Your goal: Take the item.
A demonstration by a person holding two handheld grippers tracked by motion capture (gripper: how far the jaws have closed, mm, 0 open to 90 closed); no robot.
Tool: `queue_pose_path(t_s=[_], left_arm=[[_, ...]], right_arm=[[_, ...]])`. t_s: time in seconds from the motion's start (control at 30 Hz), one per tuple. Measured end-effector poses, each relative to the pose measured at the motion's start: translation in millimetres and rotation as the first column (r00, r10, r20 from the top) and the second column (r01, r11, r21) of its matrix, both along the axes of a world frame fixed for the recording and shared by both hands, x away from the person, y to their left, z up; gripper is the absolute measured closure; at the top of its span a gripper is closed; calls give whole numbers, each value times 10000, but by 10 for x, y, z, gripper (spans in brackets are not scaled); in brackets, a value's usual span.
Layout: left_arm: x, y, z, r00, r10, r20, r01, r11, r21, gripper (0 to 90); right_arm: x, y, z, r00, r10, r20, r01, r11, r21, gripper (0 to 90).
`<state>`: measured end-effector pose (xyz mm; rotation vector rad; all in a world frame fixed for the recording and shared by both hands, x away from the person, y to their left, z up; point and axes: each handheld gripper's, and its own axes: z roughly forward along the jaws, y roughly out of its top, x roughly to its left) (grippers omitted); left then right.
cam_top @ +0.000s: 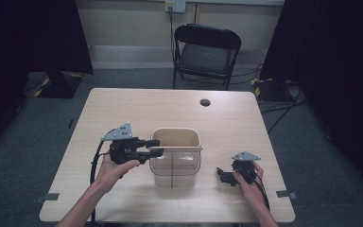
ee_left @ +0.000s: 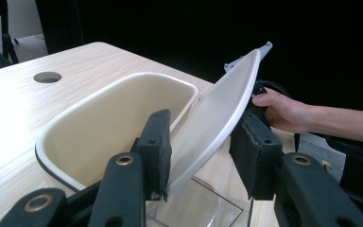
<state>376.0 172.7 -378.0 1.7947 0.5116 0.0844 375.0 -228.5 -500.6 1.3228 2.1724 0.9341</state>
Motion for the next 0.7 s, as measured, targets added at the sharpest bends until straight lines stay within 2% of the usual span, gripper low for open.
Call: queue_pose_path(t_s=[0.7], left_arm=[[7, 4, 5, 10000, -7, 2, 7, 10000, 46, 587]], right_arm=[[0, 1, 1, 10000, -11, -18, 11, 10000, 22, 118]])
